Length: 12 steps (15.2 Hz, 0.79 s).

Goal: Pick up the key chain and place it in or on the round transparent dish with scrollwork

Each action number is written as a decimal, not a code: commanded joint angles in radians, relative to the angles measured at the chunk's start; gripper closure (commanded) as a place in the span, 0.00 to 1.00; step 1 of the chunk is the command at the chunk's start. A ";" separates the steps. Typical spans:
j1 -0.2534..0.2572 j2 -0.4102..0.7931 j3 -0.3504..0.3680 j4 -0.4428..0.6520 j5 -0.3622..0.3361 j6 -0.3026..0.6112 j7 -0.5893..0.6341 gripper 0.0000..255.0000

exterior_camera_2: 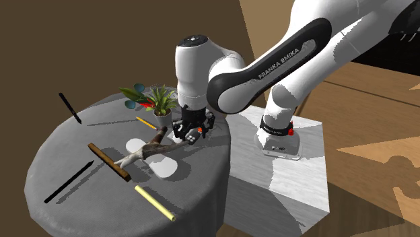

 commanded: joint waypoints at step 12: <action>0.011 -0.044 -0.037 0.023 -0.014 -0.074 -0.002 1.00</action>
